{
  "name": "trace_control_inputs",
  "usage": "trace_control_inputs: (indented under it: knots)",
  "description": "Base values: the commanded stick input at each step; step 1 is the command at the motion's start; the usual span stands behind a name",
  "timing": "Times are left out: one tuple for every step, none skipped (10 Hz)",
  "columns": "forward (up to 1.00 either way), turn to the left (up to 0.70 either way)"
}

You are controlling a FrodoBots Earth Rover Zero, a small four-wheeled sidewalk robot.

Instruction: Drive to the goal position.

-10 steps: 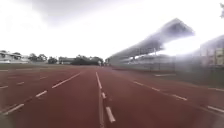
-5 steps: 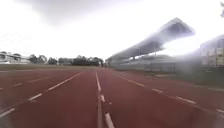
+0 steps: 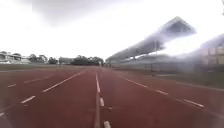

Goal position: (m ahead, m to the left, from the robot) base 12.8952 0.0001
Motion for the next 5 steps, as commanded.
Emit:
trace_control_inputs:
  knots:
    - [0.45, 0.27]
    - [0.45, 0.27]
    - [0.45, 0.27]
    - [0.45, 0.27]
    - [0.45, 0.27]
